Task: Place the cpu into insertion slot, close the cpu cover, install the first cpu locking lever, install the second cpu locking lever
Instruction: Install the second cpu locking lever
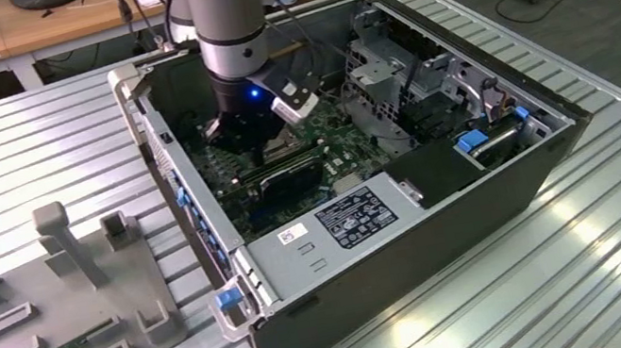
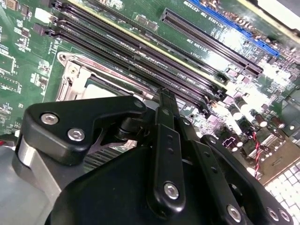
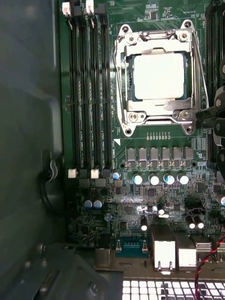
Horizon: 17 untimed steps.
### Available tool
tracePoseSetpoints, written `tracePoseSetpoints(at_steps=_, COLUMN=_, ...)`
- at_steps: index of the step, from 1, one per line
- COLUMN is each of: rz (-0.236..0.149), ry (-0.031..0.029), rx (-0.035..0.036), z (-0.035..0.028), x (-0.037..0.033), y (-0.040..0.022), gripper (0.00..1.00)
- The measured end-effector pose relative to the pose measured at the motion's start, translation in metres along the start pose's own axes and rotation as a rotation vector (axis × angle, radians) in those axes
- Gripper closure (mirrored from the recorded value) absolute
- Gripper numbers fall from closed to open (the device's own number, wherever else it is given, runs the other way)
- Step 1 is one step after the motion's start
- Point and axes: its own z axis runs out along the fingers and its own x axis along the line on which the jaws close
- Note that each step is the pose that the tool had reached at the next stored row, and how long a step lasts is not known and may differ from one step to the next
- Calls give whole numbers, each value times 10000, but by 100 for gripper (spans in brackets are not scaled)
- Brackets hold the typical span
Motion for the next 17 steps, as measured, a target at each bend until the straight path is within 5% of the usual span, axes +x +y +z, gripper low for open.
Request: tracePoseSetpoints(at_steps=17, rz=-1, ry=-23, rx=-2, z=7, x=36, y=2, gripper=89)
